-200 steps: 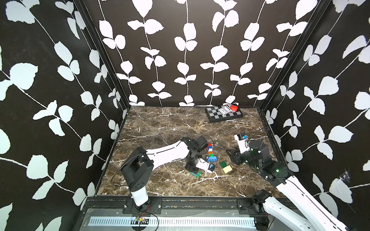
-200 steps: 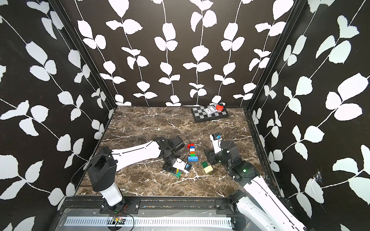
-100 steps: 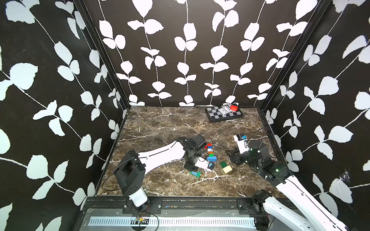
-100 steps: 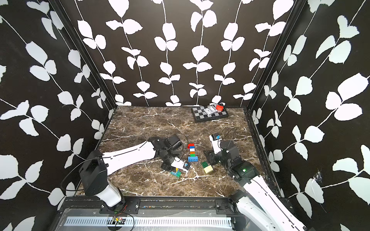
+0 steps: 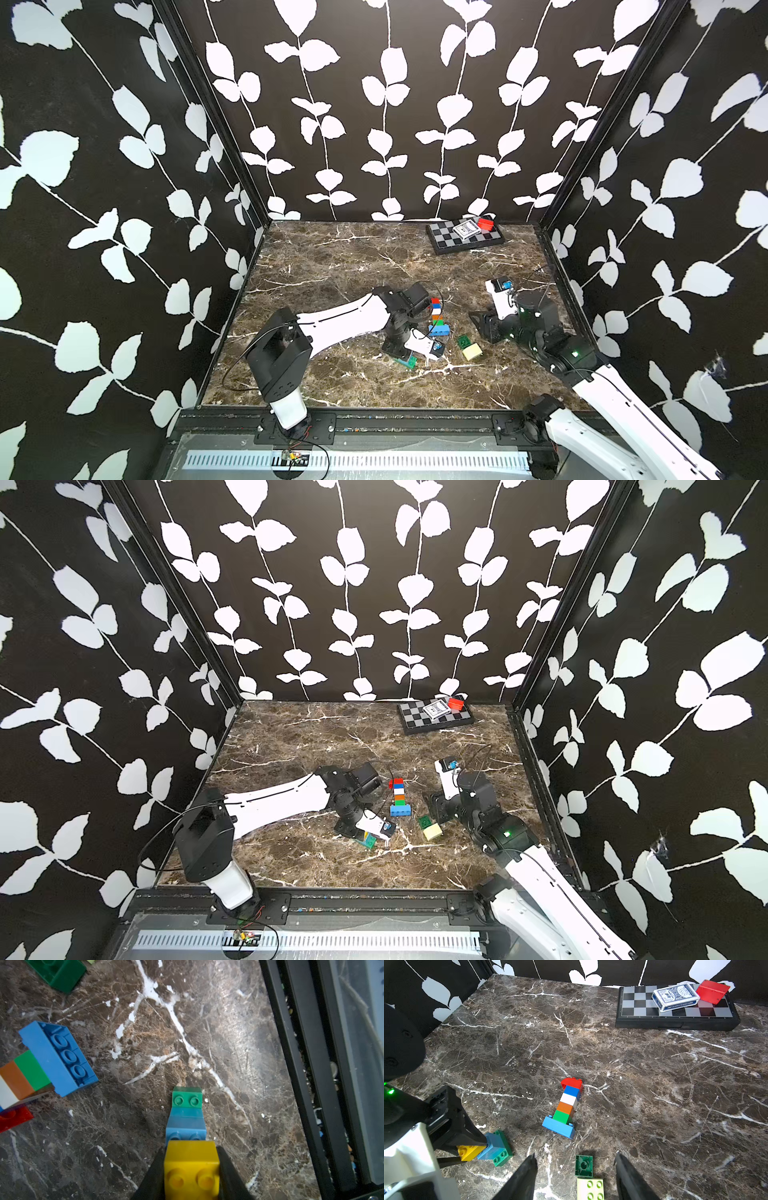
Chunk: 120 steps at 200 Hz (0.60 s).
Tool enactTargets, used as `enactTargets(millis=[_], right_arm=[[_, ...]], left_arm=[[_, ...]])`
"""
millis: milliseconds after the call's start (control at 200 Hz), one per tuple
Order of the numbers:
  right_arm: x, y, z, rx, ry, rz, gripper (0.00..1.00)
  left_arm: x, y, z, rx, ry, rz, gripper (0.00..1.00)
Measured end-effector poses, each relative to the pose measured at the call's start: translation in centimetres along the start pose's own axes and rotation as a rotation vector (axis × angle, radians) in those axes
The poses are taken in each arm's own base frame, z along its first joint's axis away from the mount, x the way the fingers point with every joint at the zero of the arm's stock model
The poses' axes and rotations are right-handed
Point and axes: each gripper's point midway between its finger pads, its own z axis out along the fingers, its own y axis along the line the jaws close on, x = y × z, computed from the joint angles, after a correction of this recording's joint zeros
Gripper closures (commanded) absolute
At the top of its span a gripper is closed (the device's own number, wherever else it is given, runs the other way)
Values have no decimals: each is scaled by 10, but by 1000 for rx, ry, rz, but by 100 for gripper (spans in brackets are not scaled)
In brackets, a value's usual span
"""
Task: Assemble the number 1 with lego
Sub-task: Assemble the lego brick with the lego brick.
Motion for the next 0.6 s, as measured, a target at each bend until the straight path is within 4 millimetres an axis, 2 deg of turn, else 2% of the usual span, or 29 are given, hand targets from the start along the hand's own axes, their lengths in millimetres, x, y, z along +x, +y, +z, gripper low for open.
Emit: enactTargets(millis=[600], right_arm=[[-1,0,0,0,-4,4,40]], left_arm=[[-1,4,7,-5,4,-1,76]])
